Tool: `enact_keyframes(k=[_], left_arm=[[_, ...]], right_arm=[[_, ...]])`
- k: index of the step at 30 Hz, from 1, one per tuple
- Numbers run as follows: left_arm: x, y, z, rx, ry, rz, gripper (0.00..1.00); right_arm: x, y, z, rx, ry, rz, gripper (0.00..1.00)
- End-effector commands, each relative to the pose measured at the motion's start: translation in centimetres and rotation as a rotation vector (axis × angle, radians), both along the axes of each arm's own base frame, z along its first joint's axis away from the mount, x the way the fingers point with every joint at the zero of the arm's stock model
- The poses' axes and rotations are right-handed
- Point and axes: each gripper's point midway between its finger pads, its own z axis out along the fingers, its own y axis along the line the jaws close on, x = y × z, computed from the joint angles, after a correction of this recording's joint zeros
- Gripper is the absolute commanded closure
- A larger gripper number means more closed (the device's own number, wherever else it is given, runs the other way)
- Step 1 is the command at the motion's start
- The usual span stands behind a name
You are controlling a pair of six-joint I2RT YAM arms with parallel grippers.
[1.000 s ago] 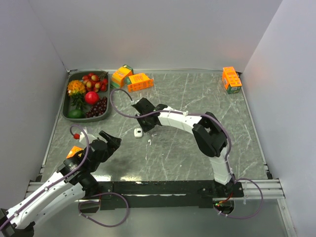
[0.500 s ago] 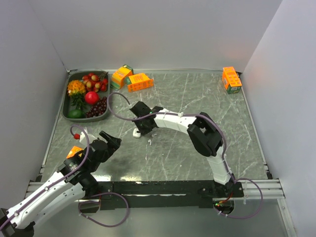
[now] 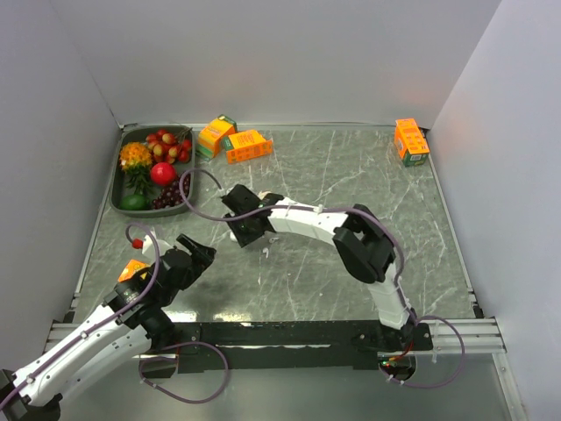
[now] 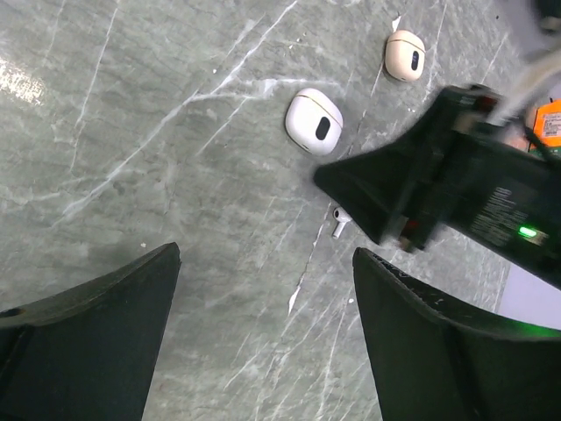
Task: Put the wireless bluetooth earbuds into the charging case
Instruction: Pick up the charging case at the center of the board.
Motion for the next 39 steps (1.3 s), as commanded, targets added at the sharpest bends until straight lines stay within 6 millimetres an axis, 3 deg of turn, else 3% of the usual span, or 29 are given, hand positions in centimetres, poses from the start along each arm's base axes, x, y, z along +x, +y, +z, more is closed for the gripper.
enact_keyframes(k=[1, 4, 5, 6, 8, 9, 10, 14, 16, 17, 21, 23, 27, 32, 39], left_arm=[[0.5, -0.2, 0.5, 0.018, -0.030, -0.016, 0.12], [1.3, -1.2, 0.7, 0.080, -0.045, -0.083, 0.03], [1.7, -1.7, 0.9, 0.098, -0.052, -0.107, 0.04], [2.2, -2.1, 0.0, 0.175, -0.031, -0.148, 0.04], [3.2, -2.7, 0.3, 0.235, -0.003, -0.160, 0.04], [3.7, -3.0, -1.8, 0.340, 0.066, -0.204, 0.04], [4.8, -4.0, -0.8, 0.352, 0.062, -0.217, 0.04], [7.1, -6.6, -3.8, 0.428, 0.194, -0.362, 0.04], [8.2, -6.8, -4.6, 0.446, 0.205, -0.401, 0.04], [9.0, -7.2, -4.1, 0.450, 0.168, -0.423, 0.04], [10.4, -7.9, -4.0, 0.468, 0.177, -0.504, 0.01], [10.8, -7.6, -4.4, 0.512, 0.196, -0.530, 0.03], [11.7, -8.9, -4.5, 0.523, 0.210, -0.599, 0.07], [12.4, -9.0, -6.3, 0.552, 0.291, -0.585, 0.12], [12.7, -7.9, -7.2, 0.586, 0.337, -0.511, 0.14]], right_arm=[[2.0, -1.9, 7.2, 0.079, -0.135, -0.127, 0.57], [2.6, -5.0, 10.3, 0.075, -0.212, -0.228, 0.55], [2.5, -6.1, 12.2, 0.097, -0.241, -0.254, 0.55], [2.3, -7.2, 12.9, 0.090, -0.250, -0.275, 0.55], [2.3, -9.5, 15.5, 0.104, -0.304, -0.318, 0.54], [2.1, -10.3, 16.2, 0.099, -0.319, -0.326, 0.53], [1.9, -11.0, 16.9, 0.101, -0.334, -0.336, 0.53], [0.1, -13.9, 19.1, 0.143, -0.370, -0.358, 0.52], [-0.5, -14.7, 19.6, 0.165, -0.375, -0.362, 0.51], [-1.1, -15.5, 20.0, 0.184, -0.385, -0.367, 0.51], [-2.5, -16.9, 20.8, 0.234, -0.407, -0.359, 0.49], [-3.0, -17.4, 21.0, 0.245, -0.413, -0.356, 0.49], [-3.4, -18.0, 21.1, 0.253, -0.429, -0.342, 0.48], [-3.6, -18.4, 21.1, 0.258, -0.441, -0.333, 0.47], [-3.8, -18.7, 21.3, 0.277, -0.447, -0.331, 0.46]])
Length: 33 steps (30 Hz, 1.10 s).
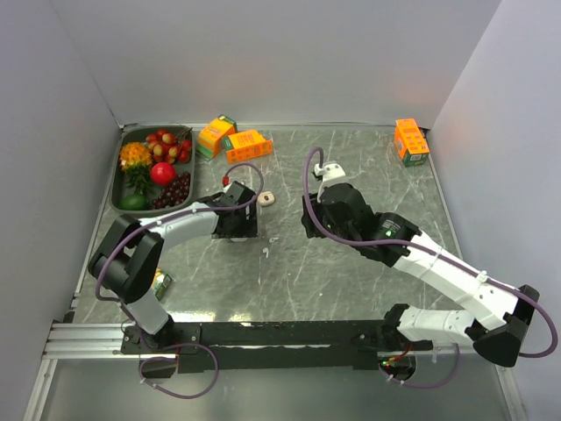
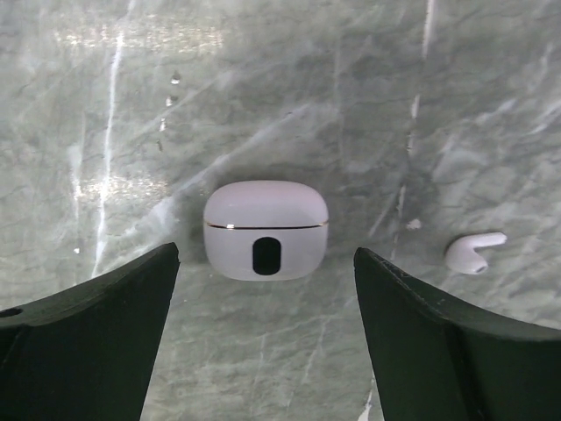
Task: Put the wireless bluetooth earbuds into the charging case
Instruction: Pick up the charging case at the center of the board.
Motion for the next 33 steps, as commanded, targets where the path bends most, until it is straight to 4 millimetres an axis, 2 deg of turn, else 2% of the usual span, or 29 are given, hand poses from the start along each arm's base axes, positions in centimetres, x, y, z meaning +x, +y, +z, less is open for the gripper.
enact_keyframes(k=[1, 12, 17, 20, 26, 27, 29, 30, 31, 32, 33], left_arm=[[0.8, 0.4, 0.7, 0.026, -0.022, 0.039, 0.14], [1.0, 0.5, -1.4, 0.055, 0.014, 0.056, 0.24], [0.8, 0.6, -1.6, 0.052, 0.016, 0.053, 0.27], [0.6, 0.6, -1.7, 0.050, 0.020, 0.051, 0.35], [0.4, 0.5, -1.5, 0.032, 0.012, 0.051, 0.53], [0.4, 0.4, -1.3, 0.025, 0.007, 0.052, 0.61], [0.5, 0.4, -0.3, -0.001, -0.032, 0.057, 0.73], [0.6, 0.3, 0.3, -0.014, -0.053, 0.058, 0.86], [0.4, 0.2, 1.7, -0.045, -0.094, 0.050, 0.94], [0.8, -0.2, 2.8, -0.077, -0.141, 0.047, 0.99], [1.1, -0.3, 4.0, -0.095, -0.188, 0.048, 0.99]], right_arm=[[0.2, -0.2, 1.5, 0.043, -0.046, -0.003, 0.46], [0.3, -0.3, 1.5, 0.049, -0.044, -0.006, 0.46], [0.3, -0.3, 1.5, 0.052, -0.045, -0.008, 0.46], [0.3, -0.3, 1.4, 0.051, -0.044, -0.008, 0.46], [0.3, -0.4, 1.3, 0.050, -0.041, -0.013, 0.46], [0.2, -0.4, 1.6, 0.056, -0.045, -0.012, 0.46], [0.2, -0.4, 1.7, 0.056, -0.043, -0.013, 0.46], [0.2, -0.5, 2.2, 0.065, -0.051, -0.014, 0.46], [0.2, -0.5, 2.4, 0.070, -0.052, -0.016, 0.46], [0.2, -0.5, 2.7, 0.076, -0.056, -0.018, 0.46], [0.3, -0.6, 3.3, 0.087, -0.065, -0.023, 0.46]])
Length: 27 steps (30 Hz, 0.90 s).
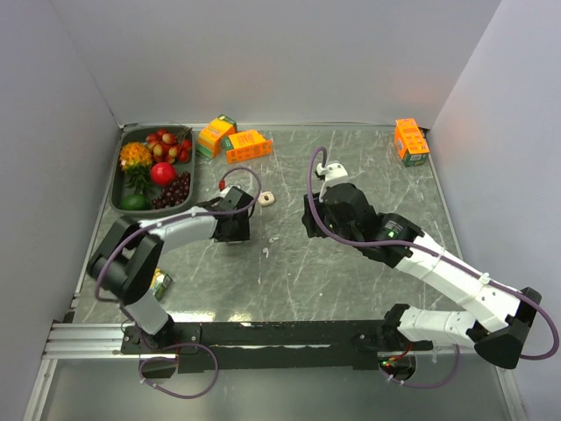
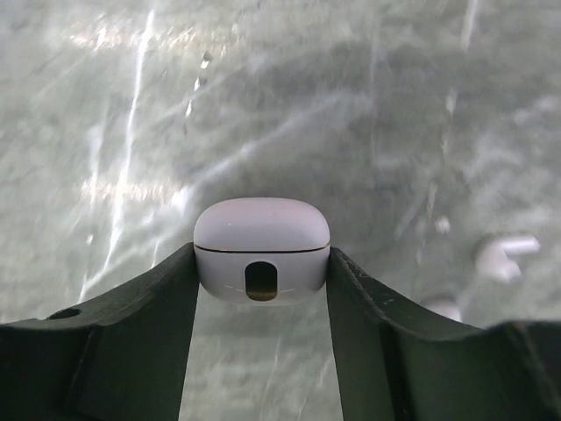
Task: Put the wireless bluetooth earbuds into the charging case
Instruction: Pick up the charging case at the center of the board, then open the charging case.
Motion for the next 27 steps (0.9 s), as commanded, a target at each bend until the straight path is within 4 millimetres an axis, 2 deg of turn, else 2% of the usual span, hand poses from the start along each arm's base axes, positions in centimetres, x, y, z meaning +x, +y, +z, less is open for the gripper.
enact_keyframes(k=[1, 2, 3, 4, 5, 6, 7, 8, 9, 10, 12, 14, 18, 21, 23, 27], left_arm=[[0.9, -1.6, 7.3, -0.155, -0.250, -0.032, 0.99], [0.9, -1.9, 8.5, -0.180, -0.297, -0.051, 0.99], [1.5, -2.8, 10.7, -0.239, -0.386, -0.074, 0.99], [0.5, -2.8, 12.3, -0.273, -0.453, -0.121, 0.99], [0.3, -3.2, 13.7, -0.316, -0.521, -0.154, 0.99], [0.5, -4.3, 16.9, -0.395, -0.664, -0.214, 0.99], [-1.3, -4.0, 17.7, -0.443, -0.751, -0.259, 0.99], [-2.1, -4.1, 18.7, -0.486, -0.829, -0.301, 0.99], [-3.4, -4.9, 23.2, -0.584, -1.047, -0.384, 0.99], [-5.3, -3.9, 21.9, -0.599, -1.111, -0.413, 0.99], [-7.6, -3.6, 23.0, -0.598, -1.262, -0.514, 0.99], [-7.9, -4.5, 22.2, -0.547, -1.233, -0.587, 0.99], [-10.4, -6.4, 22.6, -0.497, -1.301, -0.739, 0.99], [-10.6, -6.9, 22.2, -0.404, -1.325, -0.767, 0.99], [-10.8, -7.1, 22.6, -0.397, -1.354, -0.765, 0.99], [-11.6, -9.1, 22.7, -0.333, -1.376, -0.827, 0.99]], right_arm=[[0.2, -0.4, 3.2, 0.072, -0.058, -0.023, 0.46], [0.2, -0.4, 3.6, 0.079, -0.063, -0.024, 0.46], [0.2, -0.3, 4.3, 0.095, -0.070, -0.025, 0.45], [0.3, -0.3, 4.7, 0.106, -0.072, -0.026, 0.46], [0.2, -0.2, 5.0, 0.111, -0.072, -0.023, 0.46], [0.2, 0.1, 5.9, 0.130, -0.081, -0.013, 0.46], [-0.1, 0.6, 6.2, 0.142, -0.076, 0.016, 0.46], [-0.2, 0.8, 6.8, 0.155, -0.077, 0.027, 0.46], [-0.3, 1.0, 7.1, 0.159, -0.075, 0.041, 0.46], [-0.8, 1.5, 7.4, 0.176, -0.066, 0.075, 0.46], [-1.5, 2.2, 8.0, 0.197, -0.055, 0.132, 0.46], [-2.3, 2.8, 8.6, 0.217, -0.045, 0.182, 0.46], [-3.8, 3.7, 8.4, 0.211, -0.008, 0.286, 0.42], [-4.4, 4.0, 7.6, 0.162, 0.024, 0.324, 0.37], [-4.6, 4.1, 6.8, 0.141, 0.031, 0.331, 0.34], [-4.8, 4.5, 5.6, 0.107, 0.046, 0.350, 0.32]])
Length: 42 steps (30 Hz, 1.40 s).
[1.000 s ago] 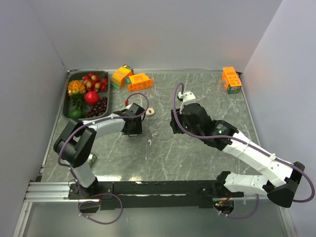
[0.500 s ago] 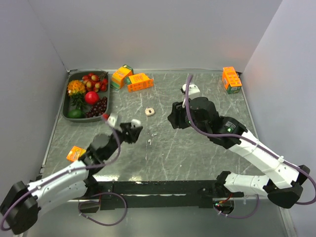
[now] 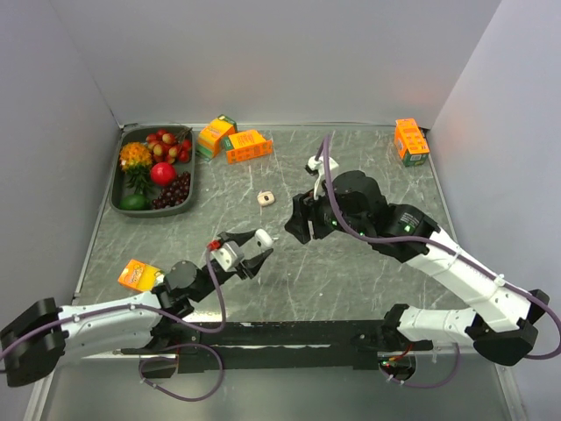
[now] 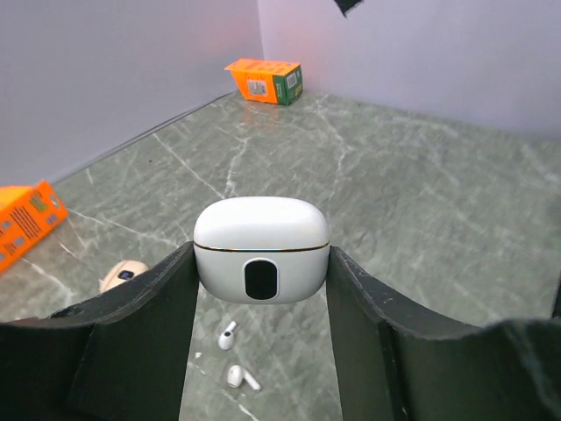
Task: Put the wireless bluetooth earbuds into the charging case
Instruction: Open the charging case.
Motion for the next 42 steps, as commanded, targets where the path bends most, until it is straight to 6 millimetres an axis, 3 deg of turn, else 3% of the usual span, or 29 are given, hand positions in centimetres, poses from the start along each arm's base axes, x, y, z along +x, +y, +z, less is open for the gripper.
enact_keyframes(k=[1, 6, 13, 28, 42], left_arm=[[-0.1, -1.2, 3.3, 0.007, -0.158, 0.035, 0.99], [-0.3, -2.7, 3.2, 0.047, -0.181, 0.024, 0.99], [-0.6, -3.0, 3.7, 0.042, -0.179, 0.018, 0.99], [-1.4, -3.2, 4.0, 0.055, -0.190, 0.002, 0.99], [-1.6, -2.6, 3.5, 0.063, -0.184, 0.019, 0.99]], right_arm=[[-0.8, 0.6, -0.6, -0.041, 0.001, 0.062, 0.32], [-1.7, 1.8, -0.8, -0.069, -0.007, 0.123, 0.30], [-1.5, 2.5, -3.2, -0.123, 0.027, 0.134, 0.29], [-0.9, 4.2, -4.7, -0.156, 0.054, 0.148, 0.27], [-0.6, 3.9, -4.3, -0.147, 0.041, 0.124, 0.27]])
